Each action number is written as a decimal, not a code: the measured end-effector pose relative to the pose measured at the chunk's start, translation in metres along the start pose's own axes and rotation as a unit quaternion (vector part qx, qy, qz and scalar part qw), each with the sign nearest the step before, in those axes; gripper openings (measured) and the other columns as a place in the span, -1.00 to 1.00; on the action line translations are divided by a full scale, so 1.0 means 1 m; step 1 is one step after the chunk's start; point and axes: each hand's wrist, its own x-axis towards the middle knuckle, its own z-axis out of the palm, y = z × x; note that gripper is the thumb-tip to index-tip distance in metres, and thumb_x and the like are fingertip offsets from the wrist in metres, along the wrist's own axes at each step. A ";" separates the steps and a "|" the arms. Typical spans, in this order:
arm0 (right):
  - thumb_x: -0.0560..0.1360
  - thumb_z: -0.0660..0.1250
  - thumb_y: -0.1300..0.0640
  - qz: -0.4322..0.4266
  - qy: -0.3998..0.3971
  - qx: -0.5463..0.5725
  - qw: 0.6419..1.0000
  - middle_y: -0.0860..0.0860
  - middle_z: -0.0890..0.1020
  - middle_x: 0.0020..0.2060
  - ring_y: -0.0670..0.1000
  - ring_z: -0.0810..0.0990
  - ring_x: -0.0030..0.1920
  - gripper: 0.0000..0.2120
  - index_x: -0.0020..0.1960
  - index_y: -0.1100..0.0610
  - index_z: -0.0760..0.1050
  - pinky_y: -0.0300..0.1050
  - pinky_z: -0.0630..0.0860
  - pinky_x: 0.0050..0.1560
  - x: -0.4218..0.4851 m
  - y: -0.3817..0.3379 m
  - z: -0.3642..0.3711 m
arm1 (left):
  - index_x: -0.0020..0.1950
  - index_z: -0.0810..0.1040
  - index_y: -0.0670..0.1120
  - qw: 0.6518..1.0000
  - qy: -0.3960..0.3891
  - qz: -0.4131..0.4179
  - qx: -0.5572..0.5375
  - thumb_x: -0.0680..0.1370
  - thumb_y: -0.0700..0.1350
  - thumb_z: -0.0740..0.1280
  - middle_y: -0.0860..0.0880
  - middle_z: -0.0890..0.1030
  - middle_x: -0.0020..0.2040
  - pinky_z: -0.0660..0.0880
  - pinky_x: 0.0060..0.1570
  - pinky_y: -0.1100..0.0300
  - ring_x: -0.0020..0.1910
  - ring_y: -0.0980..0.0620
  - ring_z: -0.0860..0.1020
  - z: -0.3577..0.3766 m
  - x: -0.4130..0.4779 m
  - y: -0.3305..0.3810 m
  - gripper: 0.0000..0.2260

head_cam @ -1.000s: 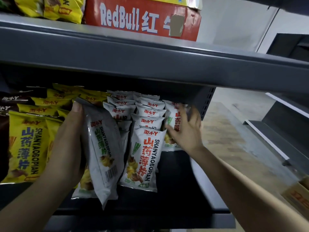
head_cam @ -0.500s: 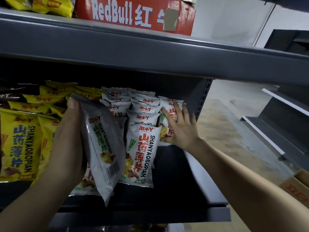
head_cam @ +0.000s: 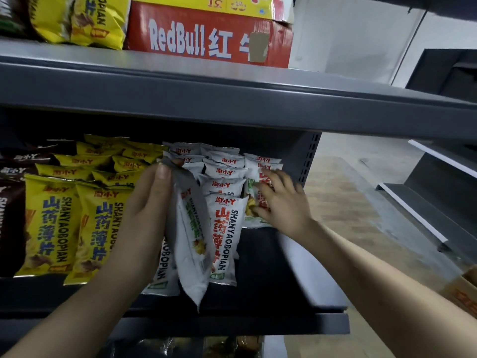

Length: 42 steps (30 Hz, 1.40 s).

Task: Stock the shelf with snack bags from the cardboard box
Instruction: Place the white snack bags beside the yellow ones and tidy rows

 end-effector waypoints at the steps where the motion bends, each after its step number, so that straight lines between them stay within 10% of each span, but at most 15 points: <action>1: 0.35 0.44 -0.07 0.000 0.040 0.009 0.999 0.06 0.50 0.28 0.18 0.47 0.24 -0.58 0.15 0.06 0.56 0.20 0.55 0.01 -0.007 0.000 -0.004 | 0.22 0.47 0.16 1.000 -0.009 0.011 0.006 0.49 0.37 0.17 0.02 0.54 0.24 0.38 0.30 -0.10 0.27 0.00 0.49 0.004 -0.003 0.004 -0.57; 7: 0.54 0.06 -0.07 0.037 0.039 0.254 0.966 -0.10 0.55 -0.10 -0.03 0.59 -0.12 -0.65 -0.03 0.08 0.56 -0.10 0.51 -0.18 -0.059 -0.019 -0.055 | 0.00 0.44 0.19 0.998 -0.051 0.022 0.030 0.39 0.35 0.22 0.18 0.50 -0.18 0.42 -0.24 0.35 -0.22 0.21 0.48 0.047 -0.030 0.024 -0.67; 12: 0.54 0.15 -0.16 0.032 -0.076 0.585 0.807 -0.09 0.59 0.01 -0.16 0.55 0.07 -0.68 0.15 0.01 0.46 -0.22 0.48 0.09 -0.089 -0.035 -0.114 | 0.05 0.35 0.16 0.996 -0.040 0.004 0.081 0.37 0.23 0.28 0.09 0.48 0.09 0.39 -0.05 0.49 0.01 0.28 0.47 0.088 -0.044 0.023 -0.68; 18: 0.47 0.43 0.15 0.047 -0.176 0.606 0.775 -0.29 0.33 0.36 -0.34 0.36 0.31 -0.26 0.46 -0.16 0.07 -0.31 0.41 0.26 -0.096 -0.030 -0.121 | 0.12 0.23 0.03 0.993 -0.029 -0.044 0.102 0.47 0.07 0.37 -0.06 0.36 0.18 0.33 -0.07 0.43 0.14 0.07 0.42 0.126 -0.038 0.022 -0.61; 23: 0.41 0.42 0.33 0.151 -0.131 0.660 0.724 0.09 0.62 0.13 0.00 0.59 0.17 -0.53 0.25 0.02 0.43 -0.05 0.50 0.22 -0.097 -0.018 -0.105 | 0.18 0.39 -0.03 0.975 -0.137 -0.052 0.167 0.55 0.10 0.26 -0.06 0.45 0.15 0.41 -0.04 0.30 0.07 0.08 0.49 0.135 -0.026 0.024 -0.71; 31: 0.32 0.38 0.28 0.229 -0.241 0.717 0.613 0.16 0.66 0.08 0.18 0.62 0.12 -0.54 0.22 0.18 0.51 0.16 0.49 0.25 -0.102 -0.007 -0.088 | -0.20 0.57 -0.06 0.918 -0.258 0.026 0.299 0.50 -0.23 0.37 0.10 0.56 -0.25 0.41 -0.18 0.33 -0.20 0.16 0.54 0.118 0.016 0.022 -0.89; 39: 0.40 0.34 0.25 0.237 -0.320 0.772 0.495 0.15 0.65 0.10 0.13 0.65 0.08 -0.59 0.25 0.18 0.51 -0.04 0.61 0.04 -0.098 -0.014 -0.082 | -0.12 0.52 -0.07 0.864 -0.221 0.167 0.419 0.55 -0.29 0.26 0.03 0.58 -0.24 0.46 -0.21 0.14 -0.22 0.04 0.54 0.117 0.028 -0.004 -0.86; 42: 0.51 0.34 0.28 0.232 -0.300 0.763 0.524 0.14 0.62 0.18 0.14 0.60 0.19 -0.62 0.32 0.20 0.45 -0.03 0.55 0.20 -0.101 -0.015 -0.071 | -0.11 0.51 -0.02 0.876 -0.219 0.166 0.396 0.57 -0.23 0.27 0.03 0.60 -0.22 0.48 -0.20 0.13 -0.21 0.03 0.56 0.114 0.036 -0.004 -0.87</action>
